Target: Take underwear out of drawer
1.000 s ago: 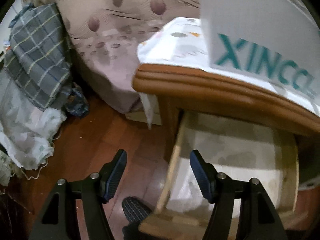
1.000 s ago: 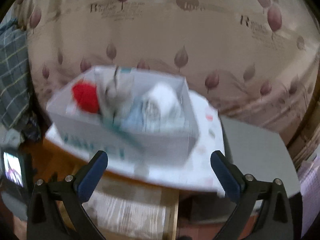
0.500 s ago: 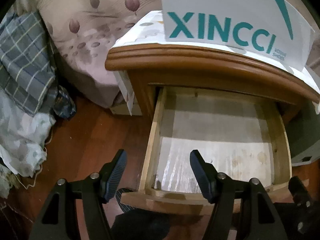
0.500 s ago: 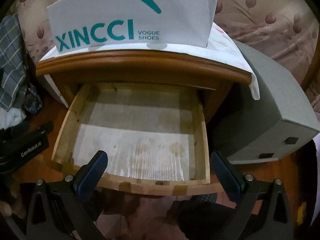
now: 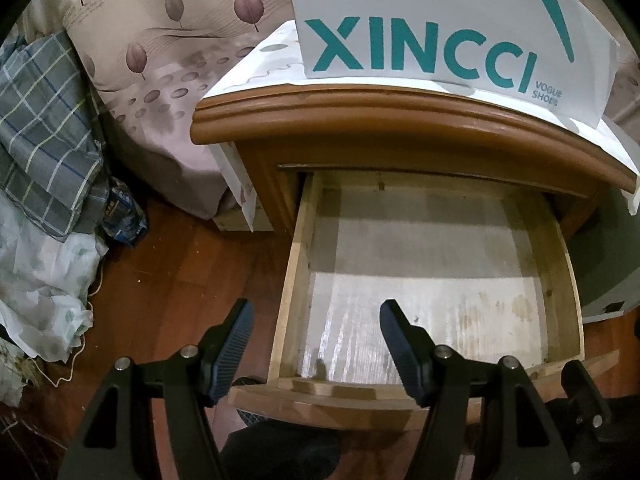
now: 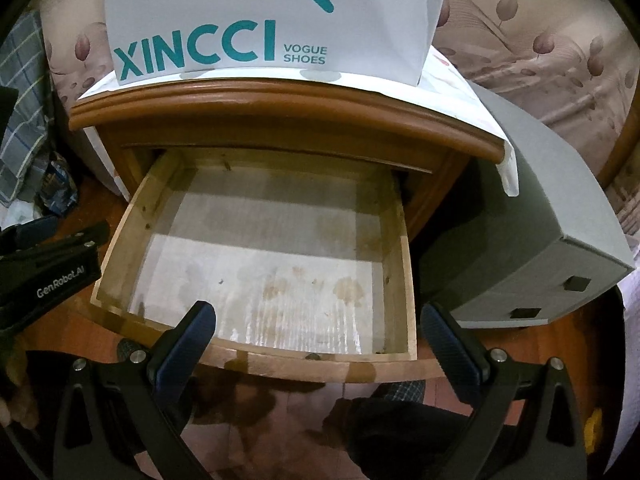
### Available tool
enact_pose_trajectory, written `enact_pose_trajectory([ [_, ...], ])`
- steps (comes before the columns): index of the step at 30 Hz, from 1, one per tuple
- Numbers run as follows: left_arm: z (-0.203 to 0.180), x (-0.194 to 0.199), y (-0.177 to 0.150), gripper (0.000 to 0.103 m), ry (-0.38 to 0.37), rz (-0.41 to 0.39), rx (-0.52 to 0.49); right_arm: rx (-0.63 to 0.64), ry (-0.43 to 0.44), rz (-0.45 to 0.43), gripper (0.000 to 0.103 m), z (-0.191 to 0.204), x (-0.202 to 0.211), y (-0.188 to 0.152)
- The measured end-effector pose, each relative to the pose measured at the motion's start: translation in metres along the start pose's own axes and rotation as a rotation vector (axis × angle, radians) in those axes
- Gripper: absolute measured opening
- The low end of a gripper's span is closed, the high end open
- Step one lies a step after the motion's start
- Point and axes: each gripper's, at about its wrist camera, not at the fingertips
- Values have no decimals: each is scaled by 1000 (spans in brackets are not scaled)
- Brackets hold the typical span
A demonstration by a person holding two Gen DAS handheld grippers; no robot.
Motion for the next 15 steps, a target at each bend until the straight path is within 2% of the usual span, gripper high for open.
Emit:
enact_pose_trajectory([
  [15,-8,-2,-3,67,-4,11,-29,4,2,8,101,1,-3,-3],
])
Point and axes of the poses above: each gripper's, at about its wrist camera, not at the fingertips, and x roughly against the way its jaws point, z to its left, y to its top, and after that the axes turned 10 degrees about x, right-handed
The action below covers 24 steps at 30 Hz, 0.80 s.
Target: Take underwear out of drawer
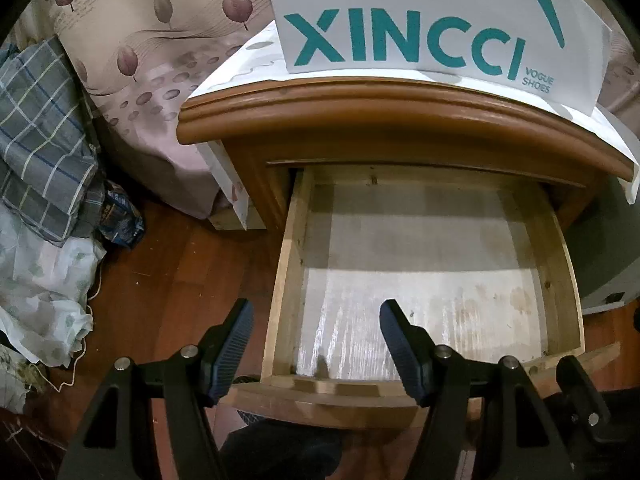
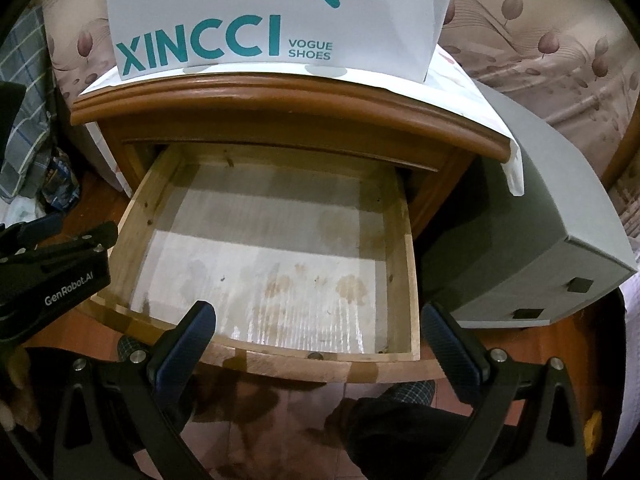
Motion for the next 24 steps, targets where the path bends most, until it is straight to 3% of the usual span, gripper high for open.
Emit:
enact_pose_trajectory([
  [24,-2,-3,0,67,-12,23,13,17,3,21,101,2,-4,1],
])
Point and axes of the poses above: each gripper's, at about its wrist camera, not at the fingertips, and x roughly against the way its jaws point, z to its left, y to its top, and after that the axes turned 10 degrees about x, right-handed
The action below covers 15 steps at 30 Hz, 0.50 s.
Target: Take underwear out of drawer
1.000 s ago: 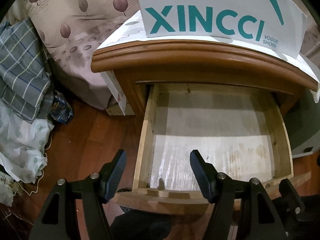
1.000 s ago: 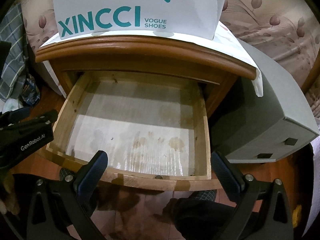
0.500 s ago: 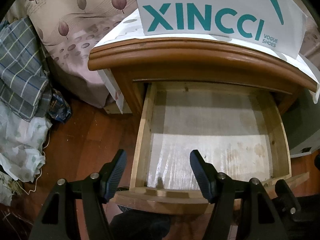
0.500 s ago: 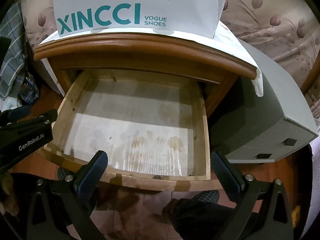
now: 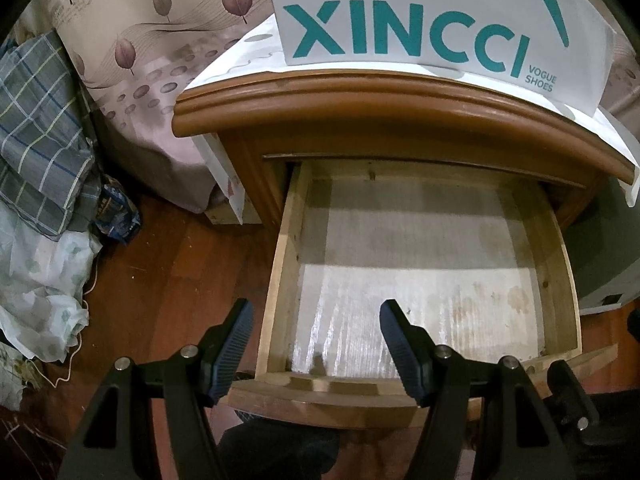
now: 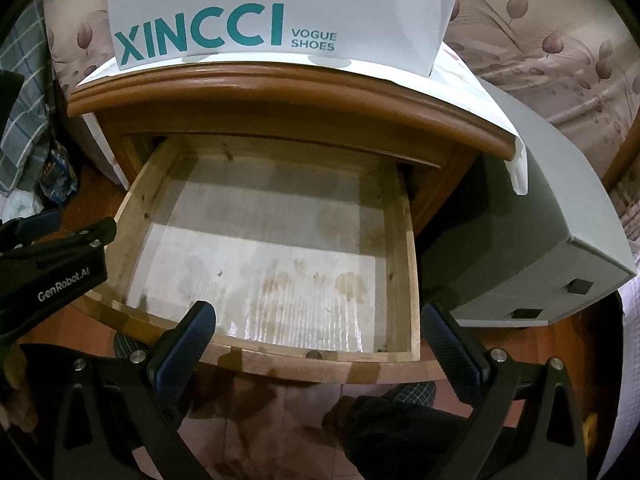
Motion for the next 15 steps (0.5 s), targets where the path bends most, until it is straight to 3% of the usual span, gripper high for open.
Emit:
enact_pose_trajectory([
  [15,-4,-3,0,67,-5,7,-7,3,-3,1,101,0,-2,2],
])
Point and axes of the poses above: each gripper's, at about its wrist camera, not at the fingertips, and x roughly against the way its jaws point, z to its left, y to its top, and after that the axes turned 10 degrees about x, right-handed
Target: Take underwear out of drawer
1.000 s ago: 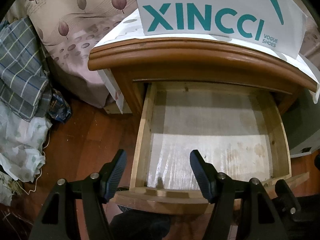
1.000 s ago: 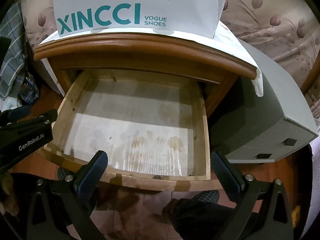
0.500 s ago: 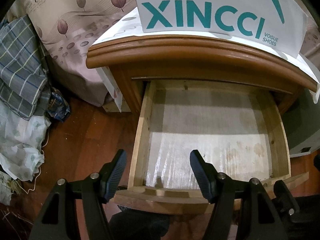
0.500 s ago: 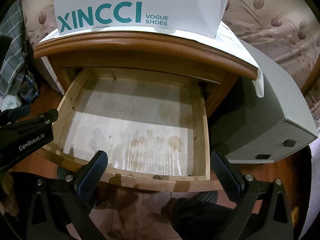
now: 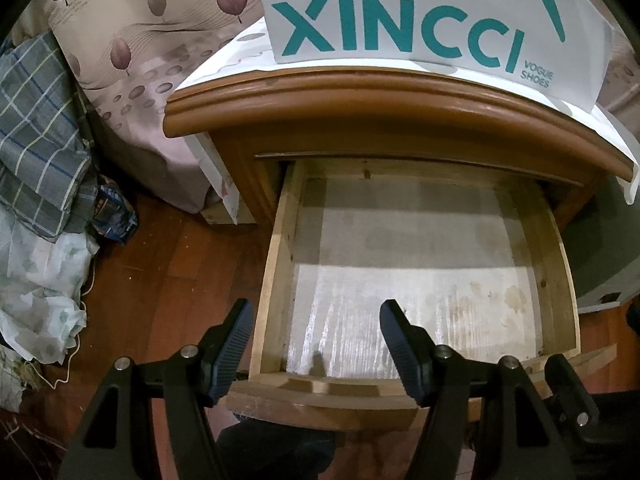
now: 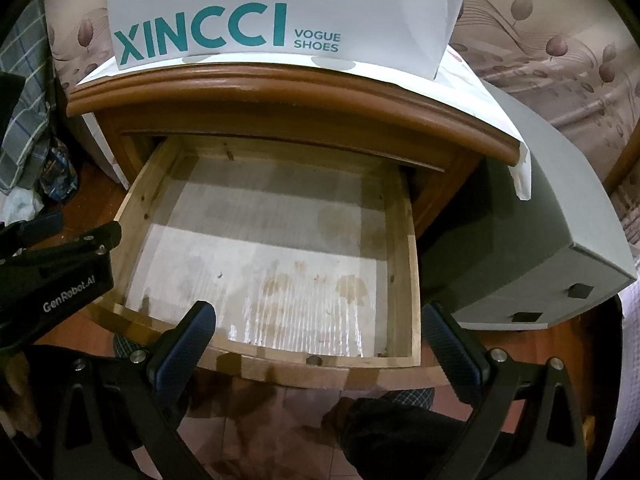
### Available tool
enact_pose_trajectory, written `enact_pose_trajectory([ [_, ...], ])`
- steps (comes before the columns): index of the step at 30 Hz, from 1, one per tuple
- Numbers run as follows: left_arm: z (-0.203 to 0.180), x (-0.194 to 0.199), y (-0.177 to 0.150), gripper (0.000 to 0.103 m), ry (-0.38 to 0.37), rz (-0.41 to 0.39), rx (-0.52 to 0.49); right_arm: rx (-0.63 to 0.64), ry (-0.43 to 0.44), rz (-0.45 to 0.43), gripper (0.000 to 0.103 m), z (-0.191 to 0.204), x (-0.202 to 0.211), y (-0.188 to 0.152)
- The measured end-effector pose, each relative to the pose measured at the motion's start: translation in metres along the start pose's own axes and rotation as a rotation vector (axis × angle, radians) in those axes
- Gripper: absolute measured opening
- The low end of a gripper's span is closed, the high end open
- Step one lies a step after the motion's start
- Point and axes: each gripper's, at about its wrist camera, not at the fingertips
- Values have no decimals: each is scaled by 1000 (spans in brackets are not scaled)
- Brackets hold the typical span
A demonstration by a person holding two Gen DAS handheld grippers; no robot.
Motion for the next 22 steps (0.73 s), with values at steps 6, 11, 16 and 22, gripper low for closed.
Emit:
enact_pose_trajectory([
  [6,-1,-2,0,67,-7,5,4,2,7,3,101,1,-2,1],
  [11,-2,-2,-1,67,-5,4,2,9,9,4,101,2,-2,2],
  [16,-1,0,-2,67,-8,-8,6,9,8,5,101,2,-2,1],
  [22,0,2,-1,67,-8,-15,1,11,9,6,101,3,-2,1],
])
Point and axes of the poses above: each gripper's, at about its wrist camera, not at the fingertips, and x roughly against the way its jaws point, z to its left, y to its top, and after that the axes turned 10 degrees about x, right-handed
